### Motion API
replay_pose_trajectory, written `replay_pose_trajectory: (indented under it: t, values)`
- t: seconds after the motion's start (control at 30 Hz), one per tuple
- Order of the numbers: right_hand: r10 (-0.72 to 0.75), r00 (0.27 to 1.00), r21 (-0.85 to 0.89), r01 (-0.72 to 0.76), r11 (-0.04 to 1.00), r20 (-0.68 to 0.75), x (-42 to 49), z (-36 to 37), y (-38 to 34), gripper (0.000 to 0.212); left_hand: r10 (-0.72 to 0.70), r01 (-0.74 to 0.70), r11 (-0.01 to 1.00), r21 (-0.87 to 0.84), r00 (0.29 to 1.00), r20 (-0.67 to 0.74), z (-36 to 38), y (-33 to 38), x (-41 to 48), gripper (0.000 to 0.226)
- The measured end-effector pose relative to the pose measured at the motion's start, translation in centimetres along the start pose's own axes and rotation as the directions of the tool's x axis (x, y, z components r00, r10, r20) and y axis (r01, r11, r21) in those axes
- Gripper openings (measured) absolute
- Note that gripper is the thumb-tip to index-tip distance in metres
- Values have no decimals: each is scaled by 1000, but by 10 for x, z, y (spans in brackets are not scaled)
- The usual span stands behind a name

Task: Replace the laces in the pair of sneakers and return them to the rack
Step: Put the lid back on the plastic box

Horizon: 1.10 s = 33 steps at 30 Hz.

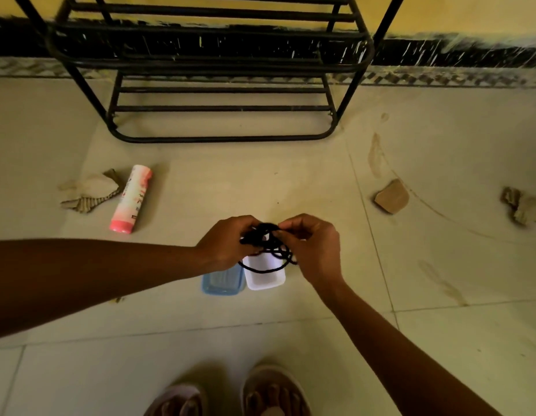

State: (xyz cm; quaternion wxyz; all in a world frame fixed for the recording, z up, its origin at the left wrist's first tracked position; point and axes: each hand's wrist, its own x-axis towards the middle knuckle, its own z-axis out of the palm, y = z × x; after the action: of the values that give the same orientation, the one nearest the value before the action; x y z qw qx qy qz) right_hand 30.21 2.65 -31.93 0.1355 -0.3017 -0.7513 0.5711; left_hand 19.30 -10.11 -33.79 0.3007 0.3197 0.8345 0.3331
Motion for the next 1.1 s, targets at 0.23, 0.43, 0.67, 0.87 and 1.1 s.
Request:
replay_pose_trajectory:
  t: [0.23, 0.43, 0.67, 0.87, 1.1]
  values:
    - [-241, 959, -495, 284, 821, 150, -12, 30, 48, 12, -19, 15, 992, 122, 999, 27, -2, -18, -5, 24]
    - [-491, 822, -762, 508, 402, 288, -5, 40, 42, 10, -280, 277, 953, 120, 960, 11, -3, -18, -3, 50]
    - [-388, 845, -760, 513, 399, 367, 2, 39, 50, 17, -380, 382, 851, -360, 922, 80, -6, -12, -2, 30]
    - [-198, 980, -390, 194, 900, 33, -6, -5, 50, 17, -230, 221, 958, -184, 973, -29, 1, -17, -2, 25]
    - [227, 958, -455, -128, 881, 172, -21, -20, 51, 93, 261, -260, 860, 439, 964, 58, -2, -14, 5, 8]
